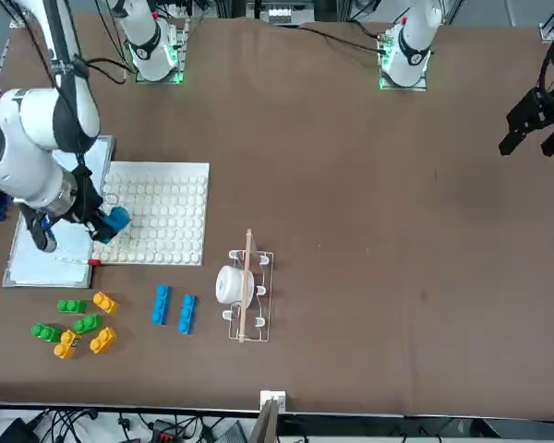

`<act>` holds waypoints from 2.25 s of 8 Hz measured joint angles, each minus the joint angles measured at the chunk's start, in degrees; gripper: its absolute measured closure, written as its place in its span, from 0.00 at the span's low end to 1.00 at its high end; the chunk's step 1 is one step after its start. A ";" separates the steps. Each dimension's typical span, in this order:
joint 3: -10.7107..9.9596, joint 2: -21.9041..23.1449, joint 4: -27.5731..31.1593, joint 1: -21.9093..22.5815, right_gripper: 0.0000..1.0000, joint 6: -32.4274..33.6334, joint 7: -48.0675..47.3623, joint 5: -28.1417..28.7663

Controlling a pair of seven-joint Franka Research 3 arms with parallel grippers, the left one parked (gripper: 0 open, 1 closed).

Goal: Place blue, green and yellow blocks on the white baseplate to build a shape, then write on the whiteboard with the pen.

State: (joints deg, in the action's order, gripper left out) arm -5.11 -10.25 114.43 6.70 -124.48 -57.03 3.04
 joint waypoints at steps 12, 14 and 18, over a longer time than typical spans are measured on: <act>0.57 14.59 30.46 5.11 0.59 -13.85 -31.65 -1.38; 0.47 15.18 33.39 4.58 0.59 -17.25 -31.99 -1.62; 0.32 15.29 36.01 3.59 0.59 -21.53 -32.03 -1.64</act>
State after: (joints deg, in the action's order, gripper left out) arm -4.79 5.03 150.44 10.28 -146.02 -89.06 1.40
